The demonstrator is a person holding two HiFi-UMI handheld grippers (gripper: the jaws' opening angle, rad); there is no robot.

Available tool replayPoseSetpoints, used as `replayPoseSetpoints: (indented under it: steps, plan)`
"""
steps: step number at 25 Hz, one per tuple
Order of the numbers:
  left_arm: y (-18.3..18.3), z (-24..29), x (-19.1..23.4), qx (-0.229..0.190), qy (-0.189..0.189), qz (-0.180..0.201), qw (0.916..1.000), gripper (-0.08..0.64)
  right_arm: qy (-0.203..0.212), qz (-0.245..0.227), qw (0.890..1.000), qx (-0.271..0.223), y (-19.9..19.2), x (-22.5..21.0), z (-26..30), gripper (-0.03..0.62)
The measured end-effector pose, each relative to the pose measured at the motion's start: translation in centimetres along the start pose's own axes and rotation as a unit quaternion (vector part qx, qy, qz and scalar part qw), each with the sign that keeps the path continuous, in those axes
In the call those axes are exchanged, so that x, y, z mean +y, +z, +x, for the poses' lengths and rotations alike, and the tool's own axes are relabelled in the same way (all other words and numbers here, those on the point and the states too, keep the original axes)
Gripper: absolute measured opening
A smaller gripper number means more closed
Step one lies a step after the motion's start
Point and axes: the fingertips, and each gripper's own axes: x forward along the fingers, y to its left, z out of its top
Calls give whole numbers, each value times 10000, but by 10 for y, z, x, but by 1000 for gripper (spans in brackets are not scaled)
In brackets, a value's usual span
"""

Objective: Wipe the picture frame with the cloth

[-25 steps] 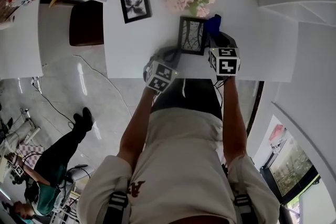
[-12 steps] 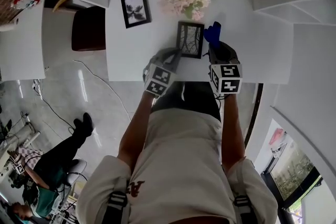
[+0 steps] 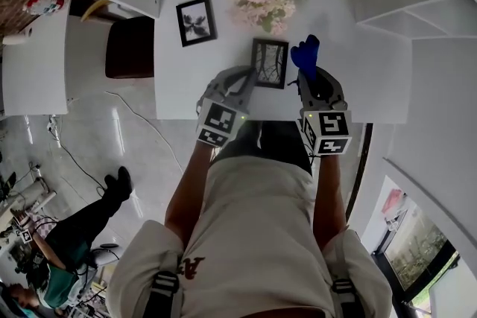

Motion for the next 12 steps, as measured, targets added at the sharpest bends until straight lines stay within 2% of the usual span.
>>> replayPoseSetpoints:
  steps: [9, 12]
  plan:
    - [58, -31, 6, -618, 172, 109, 9979, -5, -66, -271, 9978, -603, 45, 8, -31, 51]
    - [70, -39, 7, -765, 191, 149, 9968, -5, -159, -374, 9971, -638, 52, 11, -38, 44]
